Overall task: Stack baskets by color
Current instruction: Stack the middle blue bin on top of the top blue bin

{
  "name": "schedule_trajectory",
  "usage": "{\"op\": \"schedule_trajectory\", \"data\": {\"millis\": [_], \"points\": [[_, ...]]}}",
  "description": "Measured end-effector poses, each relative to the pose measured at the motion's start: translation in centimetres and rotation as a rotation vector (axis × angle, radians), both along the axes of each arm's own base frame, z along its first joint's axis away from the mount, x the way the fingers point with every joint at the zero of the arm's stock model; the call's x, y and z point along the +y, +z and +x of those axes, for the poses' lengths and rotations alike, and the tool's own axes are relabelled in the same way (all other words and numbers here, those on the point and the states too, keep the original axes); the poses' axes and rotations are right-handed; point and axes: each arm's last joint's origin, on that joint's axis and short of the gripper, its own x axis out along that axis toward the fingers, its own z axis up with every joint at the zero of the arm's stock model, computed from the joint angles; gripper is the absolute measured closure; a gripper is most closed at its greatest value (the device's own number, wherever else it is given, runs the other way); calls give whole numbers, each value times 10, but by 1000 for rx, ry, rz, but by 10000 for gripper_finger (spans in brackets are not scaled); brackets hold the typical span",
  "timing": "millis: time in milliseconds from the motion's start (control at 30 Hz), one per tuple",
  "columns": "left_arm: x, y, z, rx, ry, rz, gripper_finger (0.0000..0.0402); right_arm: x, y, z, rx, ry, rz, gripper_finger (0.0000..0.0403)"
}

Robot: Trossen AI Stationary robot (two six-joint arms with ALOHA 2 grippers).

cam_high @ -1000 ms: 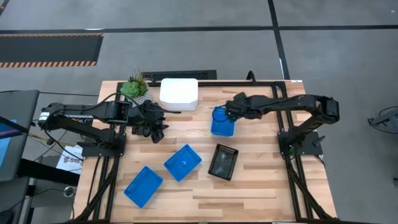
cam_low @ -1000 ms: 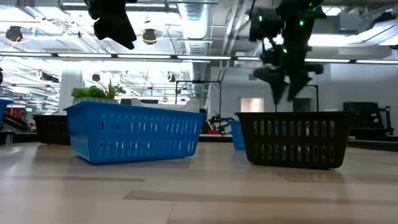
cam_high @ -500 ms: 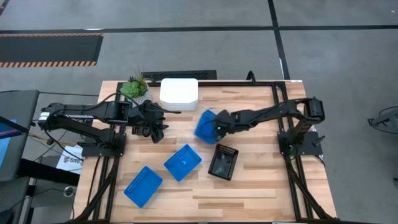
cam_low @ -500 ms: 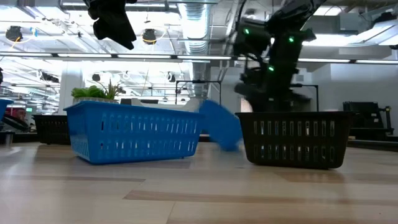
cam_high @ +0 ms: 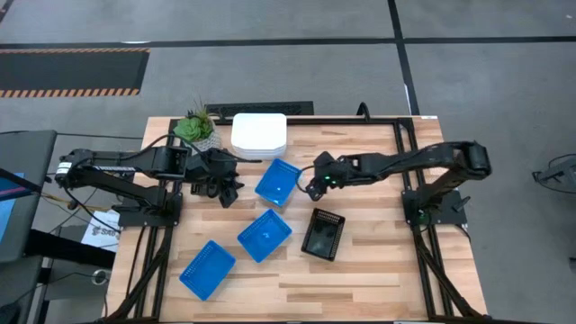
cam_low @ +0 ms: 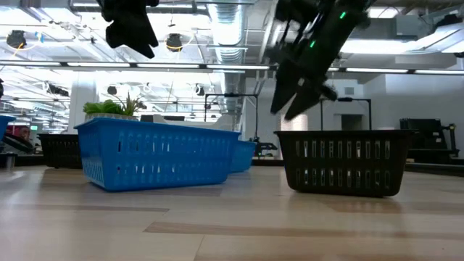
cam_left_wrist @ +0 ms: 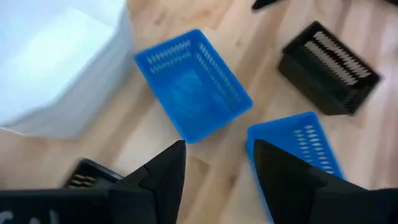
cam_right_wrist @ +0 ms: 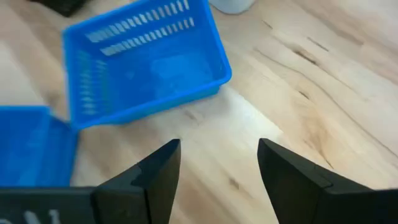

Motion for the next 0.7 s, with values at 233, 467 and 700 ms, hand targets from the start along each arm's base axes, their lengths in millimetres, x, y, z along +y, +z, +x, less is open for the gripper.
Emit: {"op": "schedule_trajectory", "data": {"millis": [233, 467, 700], "points": [[-19, 0, 1, -34, 55, -15, 226, 14, 40, -35, -24, 5, -65, 164], [-42, -22, 26, 14, 99, 50, 226, 24, 49, -47, -22, -6, -116, 164], [-59, -54, 61, 71, 21, 33, 226, 30, 38, -41, 26, 2, -114, 164]]}}
